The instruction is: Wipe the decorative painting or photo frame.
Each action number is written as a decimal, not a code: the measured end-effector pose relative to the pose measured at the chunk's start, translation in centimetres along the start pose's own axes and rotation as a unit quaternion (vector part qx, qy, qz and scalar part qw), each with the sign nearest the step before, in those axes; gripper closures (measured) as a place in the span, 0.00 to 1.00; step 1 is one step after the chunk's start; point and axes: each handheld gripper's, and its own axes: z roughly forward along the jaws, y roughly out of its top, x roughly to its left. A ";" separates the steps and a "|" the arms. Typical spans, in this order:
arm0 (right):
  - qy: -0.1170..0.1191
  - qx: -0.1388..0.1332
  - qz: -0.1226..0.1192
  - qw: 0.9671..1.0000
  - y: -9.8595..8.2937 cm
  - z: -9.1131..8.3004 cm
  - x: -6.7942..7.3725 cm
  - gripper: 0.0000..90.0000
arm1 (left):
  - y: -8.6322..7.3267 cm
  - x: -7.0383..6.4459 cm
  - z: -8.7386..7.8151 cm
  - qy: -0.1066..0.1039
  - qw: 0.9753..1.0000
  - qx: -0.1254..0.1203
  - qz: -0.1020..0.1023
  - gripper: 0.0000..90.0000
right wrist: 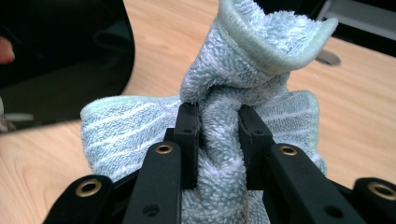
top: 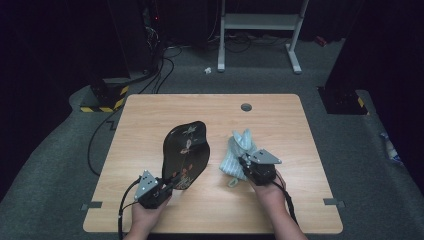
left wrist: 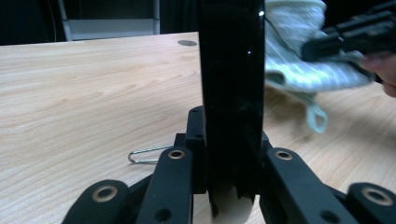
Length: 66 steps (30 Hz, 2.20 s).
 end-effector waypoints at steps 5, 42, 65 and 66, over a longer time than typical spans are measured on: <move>0.001 0.004 0.029 1.000 -2.3 -1.0 -0.3 0.80 | 0.2 -0.2 0.7 0.004 1.000 0.000 0.000 0.87; -0.024 0.093 0.058 0.994 -5.9 0.3 -2.6 0.75 | 0.5 -0.3 1.8 0.003 1.000 0.029 0.001 0.59; -0.009 0.088 0.065 0.994 -6.1 0.3 -2.9 0.73 | -0.2 -1.5 0.7 -0.014 0.999 0.041 0.022 0.65; -0.008 0.088 0.065 0.994 -6.1 0.3 -2.9 0.72 | -0.2 -1.5 0.8 -0.015 0.999 0.042 0.023 0.65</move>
